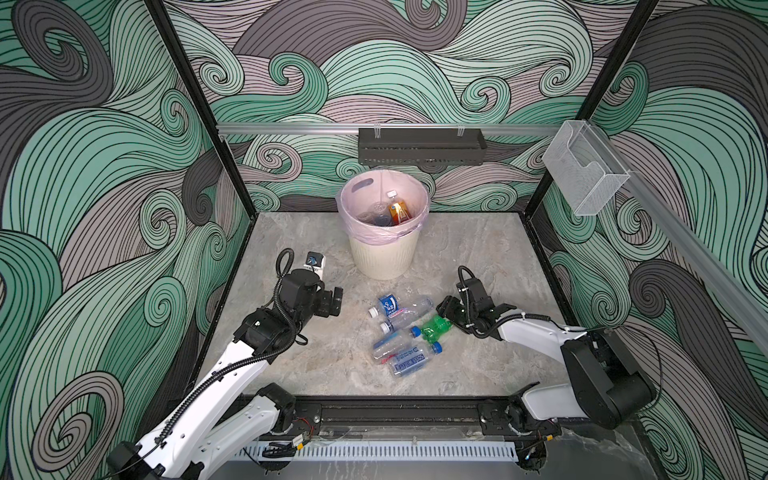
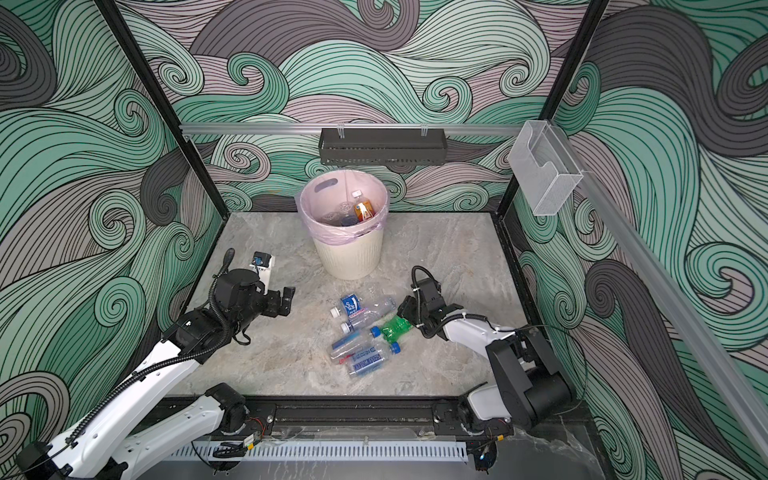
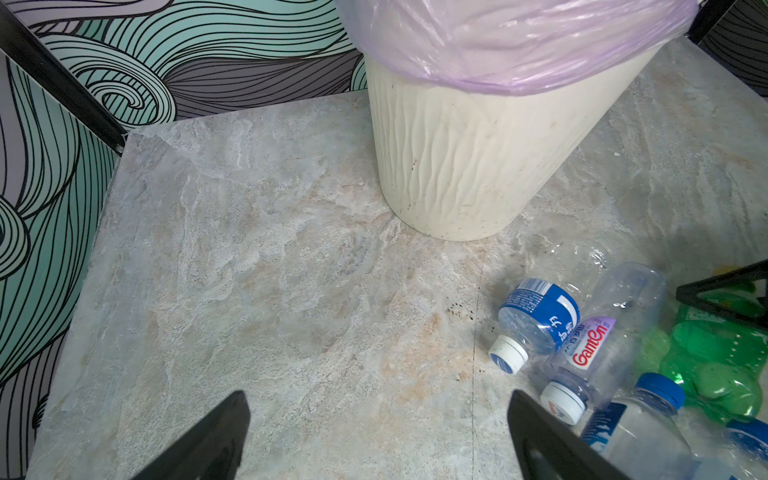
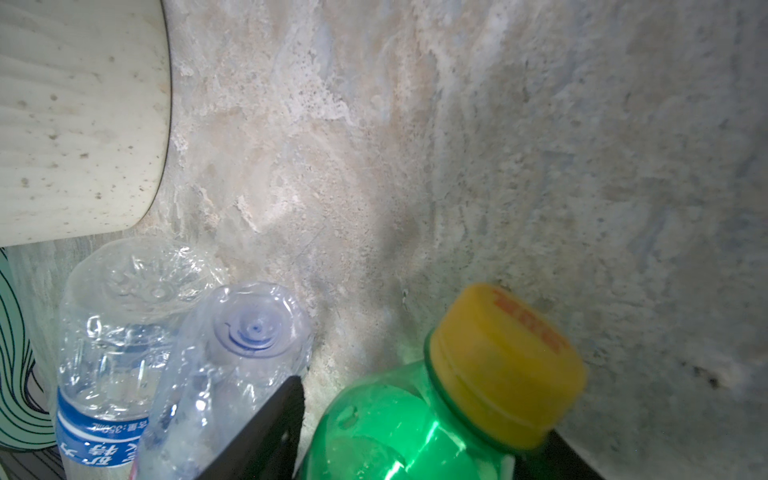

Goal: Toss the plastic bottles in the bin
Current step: 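Lower the right gripper onto the green Sprite bottle and close it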

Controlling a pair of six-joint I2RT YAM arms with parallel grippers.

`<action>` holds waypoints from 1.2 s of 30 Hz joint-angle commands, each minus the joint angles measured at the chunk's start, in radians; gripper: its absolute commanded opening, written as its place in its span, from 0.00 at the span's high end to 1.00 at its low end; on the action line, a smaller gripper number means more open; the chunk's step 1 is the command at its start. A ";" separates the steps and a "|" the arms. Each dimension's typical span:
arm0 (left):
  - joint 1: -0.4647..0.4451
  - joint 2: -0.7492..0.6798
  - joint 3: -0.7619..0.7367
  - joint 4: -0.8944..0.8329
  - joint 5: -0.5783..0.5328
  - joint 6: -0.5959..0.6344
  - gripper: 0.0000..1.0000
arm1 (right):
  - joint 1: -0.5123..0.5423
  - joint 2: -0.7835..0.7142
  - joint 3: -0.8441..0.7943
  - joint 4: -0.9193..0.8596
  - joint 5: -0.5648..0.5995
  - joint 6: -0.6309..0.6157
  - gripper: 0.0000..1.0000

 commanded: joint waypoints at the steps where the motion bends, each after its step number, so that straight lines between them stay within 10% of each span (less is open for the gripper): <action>1: 0.004 -0.018 0.000 -0.008 -0.026 -0.002 0.01 | -0.010 0.003 0.014 -0.032 0.030 -0.010 0.33; 21: 0.004 -0.008 -0.015 0.004 -0.033 -0.005 0.01 | -0.108 -0.203 0.054 -0.172 0.101 -0.222 0.43; 36: 0.005 0.005 -0.039 0.004 -0.066 -0.034 0.01 | -0.117 -0.215 0.144 -0.215 -0.049 -0.264 0.48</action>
